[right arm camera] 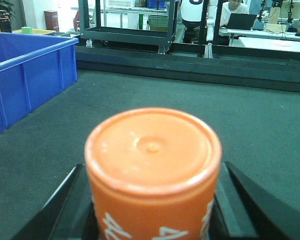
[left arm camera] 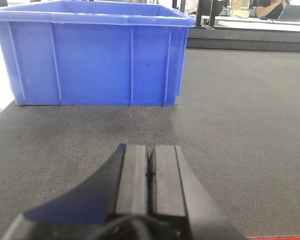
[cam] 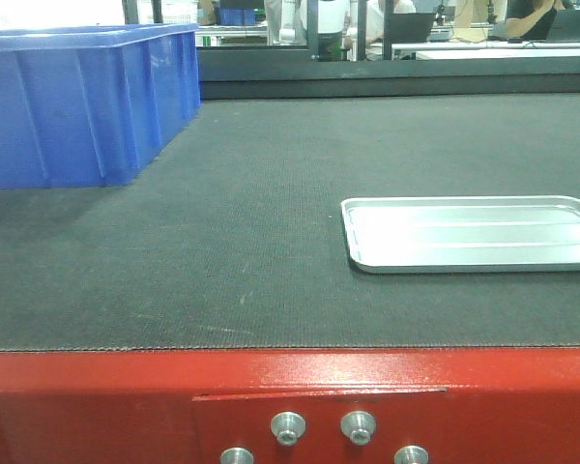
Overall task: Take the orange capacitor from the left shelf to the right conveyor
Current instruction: 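Drive up to the red-framed conveyor table and stop facing it, then lower the held capacitor with the right gripper onto the silver tray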
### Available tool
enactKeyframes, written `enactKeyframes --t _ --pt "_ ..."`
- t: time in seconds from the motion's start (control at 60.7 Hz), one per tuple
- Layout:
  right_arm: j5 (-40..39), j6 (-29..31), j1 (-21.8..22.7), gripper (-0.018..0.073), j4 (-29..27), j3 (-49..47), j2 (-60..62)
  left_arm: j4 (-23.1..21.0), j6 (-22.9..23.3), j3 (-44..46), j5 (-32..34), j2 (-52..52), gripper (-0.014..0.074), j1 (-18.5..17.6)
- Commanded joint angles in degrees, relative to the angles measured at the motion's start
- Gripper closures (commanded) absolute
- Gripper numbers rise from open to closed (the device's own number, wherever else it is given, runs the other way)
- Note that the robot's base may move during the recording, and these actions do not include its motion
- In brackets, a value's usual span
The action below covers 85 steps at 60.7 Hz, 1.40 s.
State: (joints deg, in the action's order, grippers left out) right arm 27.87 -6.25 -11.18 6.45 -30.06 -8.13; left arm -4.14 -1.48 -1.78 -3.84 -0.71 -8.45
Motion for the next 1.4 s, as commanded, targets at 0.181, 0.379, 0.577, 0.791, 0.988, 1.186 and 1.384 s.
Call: enactKeyframes --t 0.181,0.379,0.577,0.791,0.988,1.186,1.384 --pt "-9.0 0.5 0.1 0.0504 -0.1 -2.4 -3.4 -0.1 0.1 0.3 5.2 -0.6 0.0723 -0.1" --pt "-11.9 0.5 0.1 0.0504 -0.5 -9.6 -18.9 -0.1 0.1 0.3 5.2 -0.6 0.0723 -0.1" --pt "-25.1 0.4 0.1 0.0504 -0.5 -13.5 -35.0 -0.1 0.1 0.3 5.2 -0.6 0.0723 -0.1" --pt "-41.1 0.4 0.0 0.0504 -0.5 -10.1 -47.8 -0.1 0.1 0.3 5.2 -0.6 0.0723 -0.1" --pt "-64.0 0.4 0.0 0.0504 -0.5 -0.7 -58.4 -0.1 0.1 0.3 5.2 -0.6 0.0723 -0.1" --pt "-79.0 0.4 0.0 0.0504 0.5 4.7 -69.4 -0.1 0.1 0.3 5.2 -0.6 0.0723 -0.1" --pt "-85.9 0.5 0.2 0.0504 0.5 4.7 -78.7 -0.1 0.1 0.3 5.2 -0.6 0.0723 -0.1"
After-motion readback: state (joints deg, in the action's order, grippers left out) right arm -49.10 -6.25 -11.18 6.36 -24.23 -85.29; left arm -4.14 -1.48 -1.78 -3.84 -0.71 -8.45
